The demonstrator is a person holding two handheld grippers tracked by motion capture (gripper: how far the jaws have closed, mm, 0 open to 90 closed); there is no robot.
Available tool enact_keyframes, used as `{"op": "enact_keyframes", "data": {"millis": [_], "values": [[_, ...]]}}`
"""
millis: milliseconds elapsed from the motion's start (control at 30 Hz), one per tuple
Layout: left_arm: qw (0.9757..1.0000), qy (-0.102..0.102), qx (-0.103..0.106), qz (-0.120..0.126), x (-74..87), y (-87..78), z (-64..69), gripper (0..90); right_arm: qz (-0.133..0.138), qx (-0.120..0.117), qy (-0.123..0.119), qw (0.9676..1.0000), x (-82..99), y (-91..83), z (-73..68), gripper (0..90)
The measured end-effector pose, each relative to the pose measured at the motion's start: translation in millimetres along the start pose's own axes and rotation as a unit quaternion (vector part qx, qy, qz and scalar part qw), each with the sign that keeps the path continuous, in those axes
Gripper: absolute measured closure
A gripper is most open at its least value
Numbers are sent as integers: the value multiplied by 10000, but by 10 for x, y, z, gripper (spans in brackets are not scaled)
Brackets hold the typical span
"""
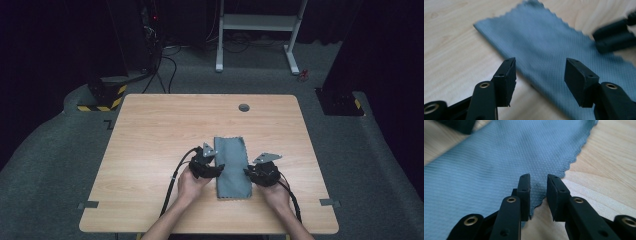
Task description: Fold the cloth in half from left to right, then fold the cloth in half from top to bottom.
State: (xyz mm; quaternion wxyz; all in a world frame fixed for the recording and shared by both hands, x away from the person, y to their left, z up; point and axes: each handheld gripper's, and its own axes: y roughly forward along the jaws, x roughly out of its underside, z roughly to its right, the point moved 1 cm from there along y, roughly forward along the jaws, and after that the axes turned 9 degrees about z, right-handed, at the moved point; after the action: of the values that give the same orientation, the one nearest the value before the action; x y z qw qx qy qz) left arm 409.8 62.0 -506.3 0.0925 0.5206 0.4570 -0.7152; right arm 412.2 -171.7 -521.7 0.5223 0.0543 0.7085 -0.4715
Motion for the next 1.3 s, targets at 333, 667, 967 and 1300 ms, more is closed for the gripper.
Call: {"op": "enact_keyframes", "data": {"millis": [333,667,967,1300], "values": [[9993,264,-217,-172,236,-29,143,433,40,86,-98,9999,-79,114,93,696],[9992,333,191,75,317,-255,329,438,154,-54,-219,9996,-34,-44,-34,658],[9982,475,353,87,455,-254,429,561,189,-271,-238,9992,212,-208,-144,630],[9968,479,641,19,449,-269,473,854,207,-271,-277,9990,222,-216,-142,635]]}}
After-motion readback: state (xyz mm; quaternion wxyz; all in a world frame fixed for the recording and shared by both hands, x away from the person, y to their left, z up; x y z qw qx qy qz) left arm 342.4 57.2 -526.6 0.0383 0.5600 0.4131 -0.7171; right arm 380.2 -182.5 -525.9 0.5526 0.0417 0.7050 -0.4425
